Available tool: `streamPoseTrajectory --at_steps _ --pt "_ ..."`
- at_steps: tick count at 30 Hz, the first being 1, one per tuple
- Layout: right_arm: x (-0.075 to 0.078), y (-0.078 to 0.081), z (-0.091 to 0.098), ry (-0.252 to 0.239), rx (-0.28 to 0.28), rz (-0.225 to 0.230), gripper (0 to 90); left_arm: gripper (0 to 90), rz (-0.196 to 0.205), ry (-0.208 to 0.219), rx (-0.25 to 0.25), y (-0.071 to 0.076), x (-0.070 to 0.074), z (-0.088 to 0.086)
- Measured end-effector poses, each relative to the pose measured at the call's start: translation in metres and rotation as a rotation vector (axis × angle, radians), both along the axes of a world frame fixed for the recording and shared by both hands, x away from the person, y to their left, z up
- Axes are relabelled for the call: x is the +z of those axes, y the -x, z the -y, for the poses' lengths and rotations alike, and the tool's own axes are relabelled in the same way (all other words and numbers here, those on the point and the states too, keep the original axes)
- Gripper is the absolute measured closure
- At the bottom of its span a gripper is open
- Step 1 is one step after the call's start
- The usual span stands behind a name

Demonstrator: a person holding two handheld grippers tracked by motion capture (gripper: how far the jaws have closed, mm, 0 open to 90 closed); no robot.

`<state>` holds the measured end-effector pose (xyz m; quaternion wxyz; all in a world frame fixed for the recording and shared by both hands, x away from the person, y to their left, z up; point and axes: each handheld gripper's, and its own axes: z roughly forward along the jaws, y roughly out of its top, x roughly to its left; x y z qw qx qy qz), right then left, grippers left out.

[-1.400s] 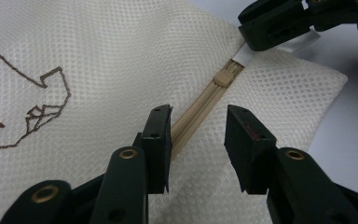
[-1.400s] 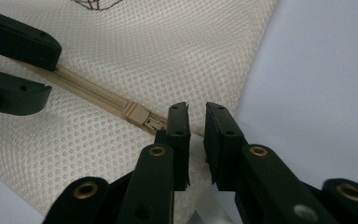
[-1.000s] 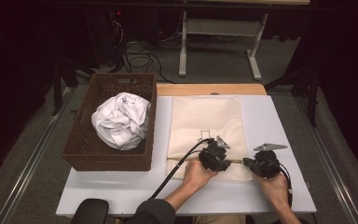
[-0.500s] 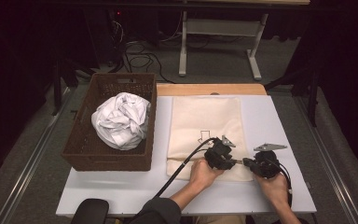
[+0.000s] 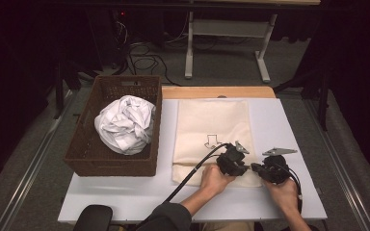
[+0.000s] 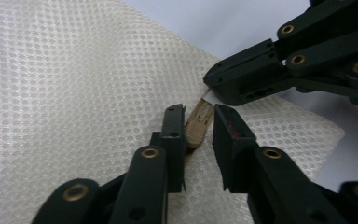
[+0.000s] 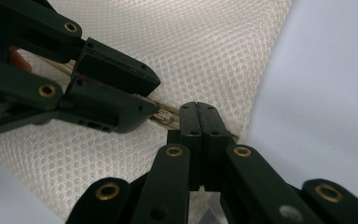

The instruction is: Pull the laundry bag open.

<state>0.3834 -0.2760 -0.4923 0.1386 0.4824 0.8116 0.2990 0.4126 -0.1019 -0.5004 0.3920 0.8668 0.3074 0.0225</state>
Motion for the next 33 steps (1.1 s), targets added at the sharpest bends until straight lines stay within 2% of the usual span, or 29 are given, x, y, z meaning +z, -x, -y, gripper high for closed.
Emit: streamPoseTrajectory --at_steps 5,11,17,21,25,28,33 --pt "0.0001 0.0004 -0.0008 0.000 -0.004 -0.004 90.0 79.3 0.011 -0.005 -0.001 0.0006 0.0000 0.0008" --pt "0.0001 0.0004 -0.0004 0.000 -0.001 -0.002 90.0 80.5 -0.016 0.028 -0.007 -0.0029 -0.0002 -0.0027" --pt "0.0000 0.0004 -0.0009 0.001 -0.004 -0.005 90.0 80.6 -0.008 0.019 -0.015 -0.0024 -0.0005 -0.0024" --pt "-0.0002 0.0001 -0.0012 0.007 -0.003 0.001 90.0 78.5 0.004 -0.001 -0.008 -0.0013 -0.0026 0.0004" --pt "-0.0005 -0.0001 -0.0015 0.009 -0.004 -0.001 90.0 78.0 0.003 0.003 -0.002 -0.0017 -0.0037 0.0015" --pt "-0.0007 -0.0001 -0.0016 0.011 -0.003 0.001 90.0 79.6 0.014 -0.006 -0.009 -0.0006 -0.0032 0.0024" --pt "-0.0007 -0.0001 -0.0016 0.014 0.003 0.002 90.0 81.3 0.008 0.000 -0.025 -0.0013 -0.0027 0.0007"
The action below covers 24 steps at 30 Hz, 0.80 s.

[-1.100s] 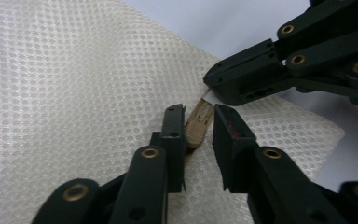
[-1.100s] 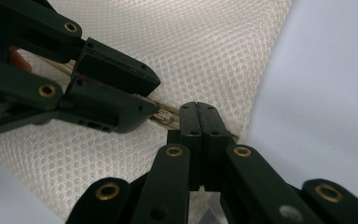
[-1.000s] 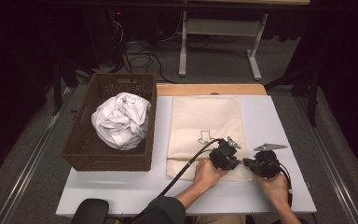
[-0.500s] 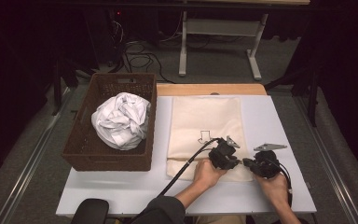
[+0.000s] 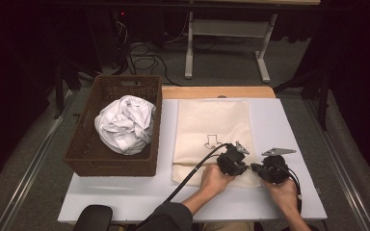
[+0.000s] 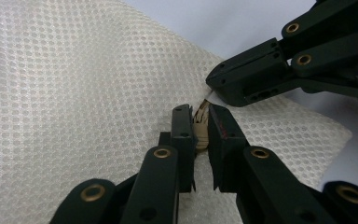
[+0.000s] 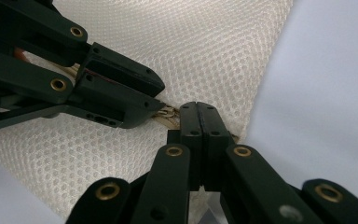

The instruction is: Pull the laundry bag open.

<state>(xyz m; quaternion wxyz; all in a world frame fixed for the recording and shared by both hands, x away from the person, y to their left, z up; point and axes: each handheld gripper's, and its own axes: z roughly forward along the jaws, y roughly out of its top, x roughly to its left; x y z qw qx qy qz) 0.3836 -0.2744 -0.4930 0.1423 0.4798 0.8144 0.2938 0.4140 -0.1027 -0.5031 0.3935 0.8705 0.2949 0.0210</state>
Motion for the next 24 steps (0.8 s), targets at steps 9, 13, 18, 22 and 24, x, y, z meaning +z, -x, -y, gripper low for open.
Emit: streamPoseTrajectory --at_steps 9,13,18,22,24 --pt "0.0000 -0.0006 0.0003 0.003 0.009 -0.004 90.0 81.7 -0.004 0.003 -0.015 -0.0001 0.0013 -0.0019" --pt "-0.0002 -0.0007 0.0003 0.001 0.009 -0.003 90.0 81.8 -0.008 0.006 -0.017 -0.0002 0.0015 -0.0023" --pt "-0.0002 -0.0008 0.0004 -0.001 0.009 -0.005 90.0 81.8 -0.016 0.011 -0.018 -0.0006 0.0020 -0.0030" --pt "-0.0001 -0.0008 0.0004 -0.002 0.007 -0.007 90.0 81.8 -0.014 0.011 -0.023 -0.0004 0.0023 -0.0033" --pt "0.0000 -0.0010 0.0007 -0.001 0.009 -0.009 90.0 81.8 -0.015 0.011 -0.026 -0.0006 0.0023 -0.0035"
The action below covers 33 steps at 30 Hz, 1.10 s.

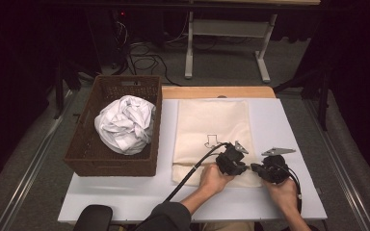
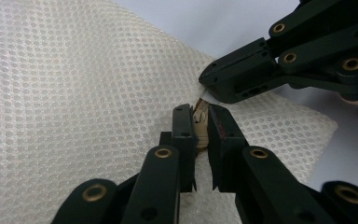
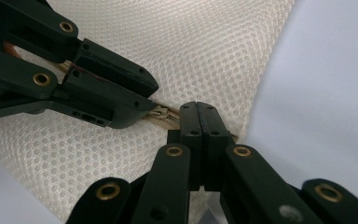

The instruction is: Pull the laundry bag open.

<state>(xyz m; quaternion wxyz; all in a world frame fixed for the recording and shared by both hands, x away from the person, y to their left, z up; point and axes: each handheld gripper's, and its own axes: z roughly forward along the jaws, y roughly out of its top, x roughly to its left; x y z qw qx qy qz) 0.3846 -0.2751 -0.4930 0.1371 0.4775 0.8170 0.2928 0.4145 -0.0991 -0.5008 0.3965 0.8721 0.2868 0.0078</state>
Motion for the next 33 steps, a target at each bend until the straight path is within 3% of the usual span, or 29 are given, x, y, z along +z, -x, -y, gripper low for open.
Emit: streamPoseTrajectory --at_steps 33 --pt "-0.0006 -0.0011 0.0025 -0.009 -0.003 -0.011 90.0 81.8 0.011 0.001 -0.015 0.0018 0.0010 -0.0015"
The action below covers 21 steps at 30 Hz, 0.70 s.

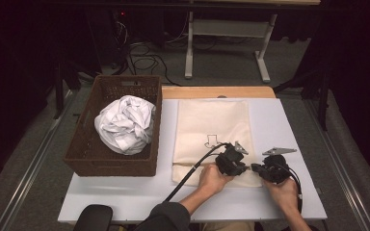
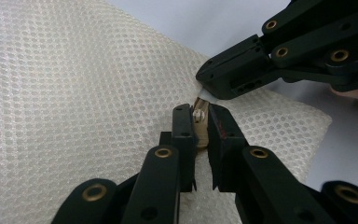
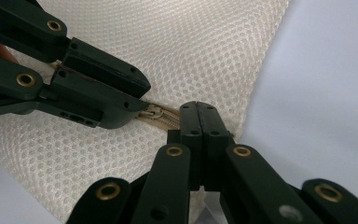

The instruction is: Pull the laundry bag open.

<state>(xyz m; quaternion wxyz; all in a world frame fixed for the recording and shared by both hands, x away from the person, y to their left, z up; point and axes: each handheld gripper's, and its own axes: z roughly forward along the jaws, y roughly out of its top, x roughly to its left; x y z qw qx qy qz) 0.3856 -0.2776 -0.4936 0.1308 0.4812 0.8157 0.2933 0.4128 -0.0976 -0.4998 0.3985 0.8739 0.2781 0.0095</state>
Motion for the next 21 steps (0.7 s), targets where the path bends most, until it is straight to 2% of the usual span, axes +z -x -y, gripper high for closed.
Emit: streamPoseTrajectory --at_steps 21 --pt "0.0000 0.0001 -0.0004 -0.003 -0.008 -0.008 90.0 81.8 0.021 0.006 -0.001 0.0030 -0.0009 -0.0015"
